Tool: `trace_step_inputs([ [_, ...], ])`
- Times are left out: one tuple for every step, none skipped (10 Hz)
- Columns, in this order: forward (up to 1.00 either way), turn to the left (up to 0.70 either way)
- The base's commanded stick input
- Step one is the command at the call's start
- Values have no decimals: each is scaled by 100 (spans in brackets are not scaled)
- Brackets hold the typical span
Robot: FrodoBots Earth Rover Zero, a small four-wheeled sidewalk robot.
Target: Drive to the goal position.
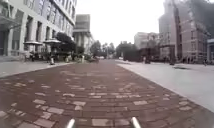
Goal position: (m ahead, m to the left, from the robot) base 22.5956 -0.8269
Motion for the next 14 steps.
trace_step_inputs([
  [70,-1],
  [70,-1],
  [70,-6],
  [70,-14],
  [70,-13],
  [70,-12],
  [70,-11],
  [70,-13],
  [70,-14],
  [70,-14],
  [70,-14],
  [70,-14],
  [70,-8],
  [70,-5],
])
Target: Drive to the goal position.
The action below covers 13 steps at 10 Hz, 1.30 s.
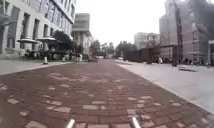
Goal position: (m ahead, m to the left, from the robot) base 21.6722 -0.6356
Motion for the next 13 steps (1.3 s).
trace_step_inputs([
  [70,-3],
  [70,-1],
  [70,0],
  [70,0],
  [70,0],
  [70,0],
  [70,0],
  [70,0],
  [70,0],
  [70,0],
  [70,0],
  [70,0],
  [70,0],
])
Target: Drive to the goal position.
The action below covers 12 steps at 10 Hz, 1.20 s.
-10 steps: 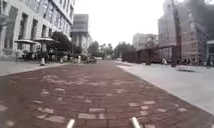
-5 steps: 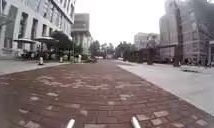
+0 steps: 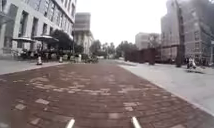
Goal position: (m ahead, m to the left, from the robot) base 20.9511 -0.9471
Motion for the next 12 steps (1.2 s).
trace_step_inputs([
  [70,0],
  [70,0],
  [70,0],
  [70,0],
  [70,0],
  [70,0],
  [70,-2],
  [70,-6],
  [70,-9],
  [70,-13],
  [70,-11],
  [70,-8],
])
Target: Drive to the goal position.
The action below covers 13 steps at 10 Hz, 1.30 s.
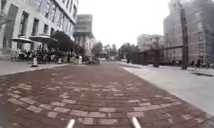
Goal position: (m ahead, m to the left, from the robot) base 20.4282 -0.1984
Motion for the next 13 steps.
trace_step_inputs([
  [70,-7],
  [70,-14],
  [70,-11],
  [70,-7],
  [70,-4],
  [70,-1],
  [70,0],
  [70,0],
  [70,0],
  [70,-1],
  [70,-4],
  [70,-8],
  [70,-11],
])
